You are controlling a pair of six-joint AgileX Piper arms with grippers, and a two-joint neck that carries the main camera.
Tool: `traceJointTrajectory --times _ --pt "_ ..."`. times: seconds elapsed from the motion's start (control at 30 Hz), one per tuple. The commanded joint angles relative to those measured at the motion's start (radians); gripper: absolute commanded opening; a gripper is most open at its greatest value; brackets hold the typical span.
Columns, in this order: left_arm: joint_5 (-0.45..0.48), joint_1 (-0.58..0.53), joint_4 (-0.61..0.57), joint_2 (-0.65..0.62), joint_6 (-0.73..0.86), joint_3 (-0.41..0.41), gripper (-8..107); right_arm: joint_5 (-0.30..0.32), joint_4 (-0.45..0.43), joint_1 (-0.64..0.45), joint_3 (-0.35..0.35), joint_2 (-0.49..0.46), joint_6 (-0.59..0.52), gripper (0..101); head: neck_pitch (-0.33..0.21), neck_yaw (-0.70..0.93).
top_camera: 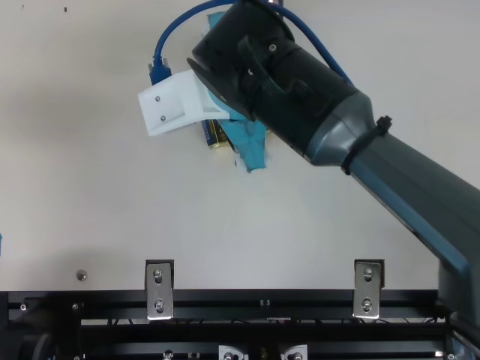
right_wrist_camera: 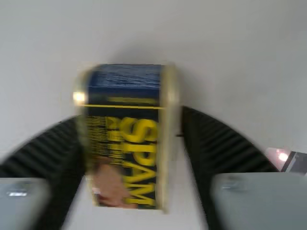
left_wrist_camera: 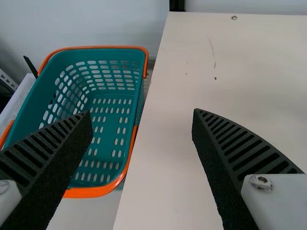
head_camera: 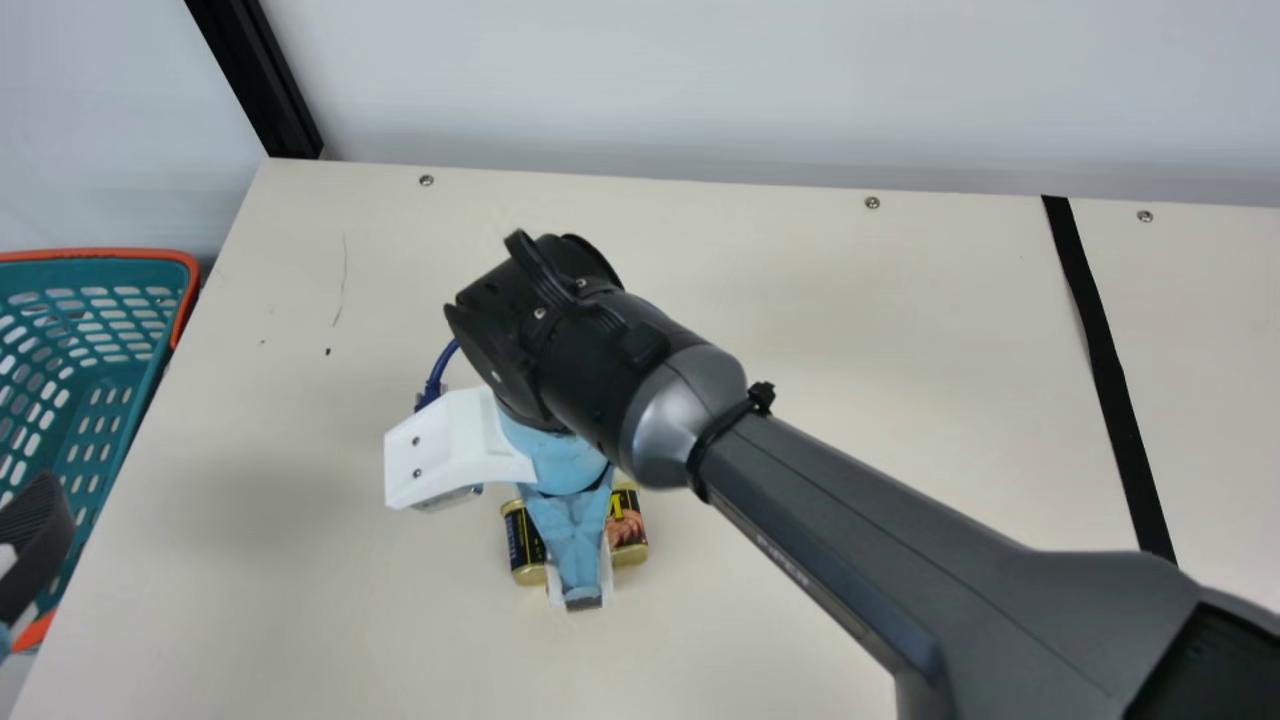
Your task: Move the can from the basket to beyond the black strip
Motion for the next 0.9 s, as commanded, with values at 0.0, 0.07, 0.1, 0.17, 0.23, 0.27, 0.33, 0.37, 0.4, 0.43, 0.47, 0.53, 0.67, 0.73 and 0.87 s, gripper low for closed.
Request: traceJointTrajectory --times 0.0,0.07,0.1,0.17,0.23,0.27,0.33,0.37,0.4,0.43,0.47,0.53,0.67,0.73,0.87 --pt "0.0 0.0 0.0 0.0 0.0 0.0 90 -0.002 0.002 -0.004 -0.008 -0.001 0.009 0 -0.002 -0.004" --pt "0.0 0.0 0.0 0.0 0.0 0.0 90 -0.002 0.009 -0.006 -0.017 -0.007 0.017 0 -0.002 -0.004" --pt "0.0 0.0 0.0 0.0 0.0 0.0 90 -0.002 0.013 -0.008 -0.022 -0.012 0.021 0 -0.002 -0.004" --pt "0.0 0.0 0.0 0.0 0.0 0.0 90 -0.002 0.024 -0.013 -0.037 -0.025 0.031 0 -0.002 -0.004" --pt "0.0 0.0 0.0 0.0 0.0 0.0 90 -0.002 0.039 -0.022 -0.057 -0.043 0.043 0 -0.002 -0.004" --pt "0.0 0.0 0.0 0.0 0.0 0.0 90 -0.002 0.046 -0.027 -0.069 -0.052 0.049 0 -0.002 -0.004" --pt "0.0 0.0 0.0 0.0 0.0 0.0 90 -0.002 0.064 -0.039 -0.096 -0.071 0.064 0 -0.002 -0.004" --pt "0.0 0.0 0.0 0.0 0.0 0.0 90 -0.002 0.074 -0.046 -0.112 -0.08 0.073 0 -0.002 -0.004" --pt "0.0 0.0 0.0 0.0 0.0 0.0 90 -0.002 0.083 -0.054 -0.128 -0.09 0.082 0 -0.002 -0.004" --pt "0.0 0.0 0.0 0.0 0.0 0.0 90 -0.002 0.092 -0.061 -0.143 -0.1 0.092 0 -0.002 -0.004" --pt "0.0 0.0 0.0 0.0 0.0 0.0 90 -0.002 0.102 -0.068 -0.16 -0.108 0.101 0 -0.002 -0.004" --pt "0.0 0.0 0.0 0.0 0.0 0.0 90 -0.035 0.125 -0.083 -0.153 -0.133 0.116 0 -0.002 -0.004" --pt "0.0 0.0 0.0 0.0 0.0 0.0 90 -0.136 0.184 -0.113 -0.094 -0.196 0.132 0 -0.002 -0.004" --pt "0.0 0.0 0.0 0.0 0.0 0.0 90 -0.194 0.214 -0.128 -0.044 -0.232 0.131 0 -0.002 -0.004" --pt "0.0 0.0 0.0 0.0 0.0 0.0 90 -0.318 0.28 -0.157 0.069 -0.3 0.112 0 -0.002 -0.004"
